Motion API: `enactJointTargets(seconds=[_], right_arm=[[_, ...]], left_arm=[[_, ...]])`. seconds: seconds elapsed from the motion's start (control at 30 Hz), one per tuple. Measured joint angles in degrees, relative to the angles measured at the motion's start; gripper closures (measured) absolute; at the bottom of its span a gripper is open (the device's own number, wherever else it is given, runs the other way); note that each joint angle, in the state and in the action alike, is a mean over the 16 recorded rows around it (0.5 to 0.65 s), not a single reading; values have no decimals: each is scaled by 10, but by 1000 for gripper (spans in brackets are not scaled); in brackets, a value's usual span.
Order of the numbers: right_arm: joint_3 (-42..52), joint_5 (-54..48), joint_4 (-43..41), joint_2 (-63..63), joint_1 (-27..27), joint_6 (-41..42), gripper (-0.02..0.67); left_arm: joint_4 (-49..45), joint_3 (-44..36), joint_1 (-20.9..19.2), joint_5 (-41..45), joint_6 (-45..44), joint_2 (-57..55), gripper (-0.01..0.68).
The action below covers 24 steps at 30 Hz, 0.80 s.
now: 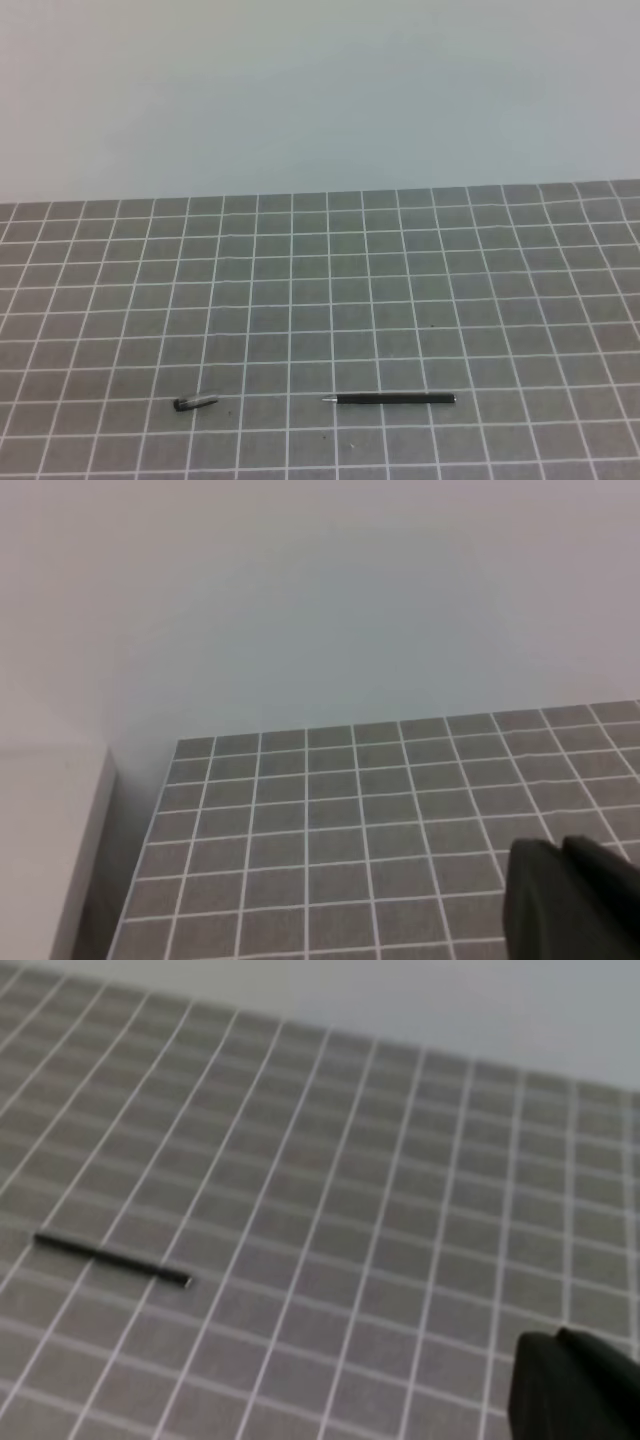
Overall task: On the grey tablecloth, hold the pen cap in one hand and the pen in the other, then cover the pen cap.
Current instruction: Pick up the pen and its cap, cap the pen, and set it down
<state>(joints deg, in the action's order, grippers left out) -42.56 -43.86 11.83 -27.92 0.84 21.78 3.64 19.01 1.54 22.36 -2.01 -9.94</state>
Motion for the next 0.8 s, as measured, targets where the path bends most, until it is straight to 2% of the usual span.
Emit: enactJointTargets(seconds=[0.13,0.37,0.8], right_arm=[[-46,-48,41,-101,23,79,645],[-114,-98,64,-272,94,164,645],[-248,-143,28,-547,240,219,636]], left_arm=[[10,1,0,3,-2,0,673],[28,1,0,9,-10,0,673],[65,2,0,14,-30,0,673]])
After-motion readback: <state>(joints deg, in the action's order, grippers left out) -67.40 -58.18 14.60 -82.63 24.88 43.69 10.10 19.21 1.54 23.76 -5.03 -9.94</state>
